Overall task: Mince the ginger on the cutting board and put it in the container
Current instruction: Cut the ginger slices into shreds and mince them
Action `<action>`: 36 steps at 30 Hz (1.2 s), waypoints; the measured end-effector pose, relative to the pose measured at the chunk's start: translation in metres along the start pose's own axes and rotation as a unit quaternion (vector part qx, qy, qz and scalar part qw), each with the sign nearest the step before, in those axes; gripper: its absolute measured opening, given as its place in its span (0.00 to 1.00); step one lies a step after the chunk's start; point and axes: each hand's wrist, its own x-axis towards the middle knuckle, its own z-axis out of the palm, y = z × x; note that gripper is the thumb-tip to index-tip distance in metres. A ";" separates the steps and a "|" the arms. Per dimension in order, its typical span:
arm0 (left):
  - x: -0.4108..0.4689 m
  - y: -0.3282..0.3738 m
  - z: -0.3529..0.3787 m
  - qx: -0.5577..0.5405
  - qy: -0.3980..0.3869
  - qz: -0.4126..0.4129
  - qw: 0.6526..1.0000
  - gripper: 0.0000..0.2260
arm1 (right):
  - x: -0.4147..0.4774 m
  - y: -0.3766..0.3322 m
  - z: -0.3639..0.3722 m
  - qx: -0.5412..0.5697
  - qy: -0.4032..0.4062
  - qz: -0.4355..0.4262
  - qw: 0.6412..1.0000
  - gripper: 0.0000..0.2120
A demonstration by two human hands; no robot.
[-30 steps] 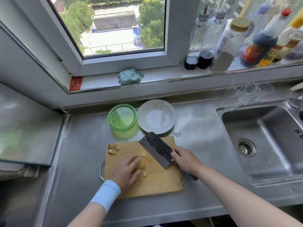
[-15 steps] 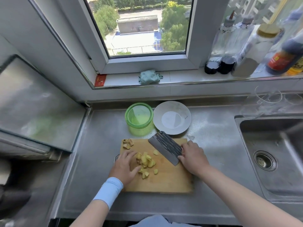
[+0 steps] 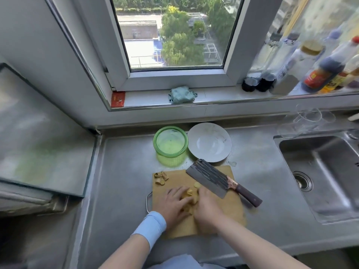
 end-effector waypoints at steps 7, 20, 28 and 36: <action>-0.009 -0.059 -0.014 0.018 0.080 0.010 0.997 0.21 | 0.014 -0.051 0.015 0.050 0.001 0.041 0.998 0.22; 0.015 -0.031 -0.004 0.043 0.071 0.169 0.982 0.15 | 0.031 -0.016 -0.044 -0.189 0.045 -0.021 0.981 0.16; -0.005 -0.061 -0.009 -0.024 0.122 0.092 0.988 0.19 | 0.057 -0.008 -0.053 -0.280 0.000 -0.112 0.953 0.07; 0.002 -0.037 -0.019 -0.031 0.107 -0.080 0.991 0.19 | 0.056 -0.016 -0.061 -0.257 -0.080 -0.149 0.951 0.07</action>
